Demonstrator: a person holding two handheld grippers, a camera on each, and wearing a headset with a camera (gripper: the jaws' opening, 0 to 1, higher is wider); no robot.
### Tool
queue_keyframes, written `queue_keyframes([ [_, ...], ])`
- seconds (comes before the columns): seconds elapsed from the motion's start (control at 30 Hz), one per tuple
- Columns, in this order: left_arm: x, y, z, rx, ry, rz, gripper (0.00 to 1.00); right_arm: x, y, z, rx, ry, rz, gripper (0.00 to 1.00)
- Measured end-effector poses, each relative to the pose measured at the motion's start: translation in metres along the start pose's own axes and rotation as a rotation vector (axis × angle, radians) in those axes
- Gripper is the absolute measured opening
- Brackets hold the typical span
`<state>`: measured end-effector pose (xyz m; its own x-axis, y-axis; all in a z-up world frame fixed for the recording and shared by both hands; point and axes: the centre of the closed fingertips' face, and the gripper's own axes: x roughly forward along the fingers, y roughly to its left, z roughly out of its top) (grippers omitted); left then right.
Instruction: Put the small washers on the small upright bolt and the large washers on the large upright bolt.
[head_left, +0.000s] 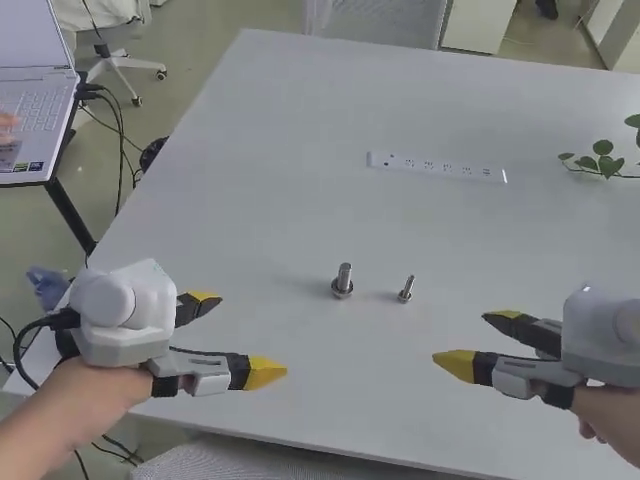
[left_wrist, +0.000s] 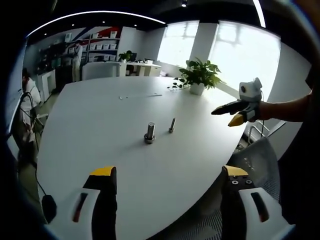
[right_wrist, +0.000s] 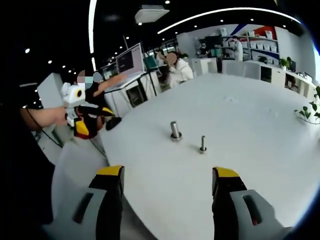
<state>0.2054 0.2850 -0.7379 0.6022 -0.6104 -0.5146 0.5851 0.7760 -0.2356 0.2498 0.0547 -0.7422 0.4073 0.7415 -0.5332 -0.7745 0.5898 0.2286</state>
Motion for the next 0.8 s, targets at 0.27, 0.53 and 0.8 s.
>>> queue_keyframes([
  [0.27, 0.001, -0.006, -0.005, -0.022, -0.003, -0.008, 0.91, -0.008, 0.003, -0.009, -0.015, -0.031, -0.023, 0.89],
  [0.53, 0.001, -0.006, -0.007, -0.021, -0.005, -0.002, 0.97, -0.010, 0.009, -0.017, -0.031, -0.042, -0.022, 1.00],
  [0.8, -0.002, -0.009, -0.012, -0.018, 0.009, 0.010, 0.99, -0.012, 0.010, -0.015, -0.013, -0.059, -0.019, 1.00],
])
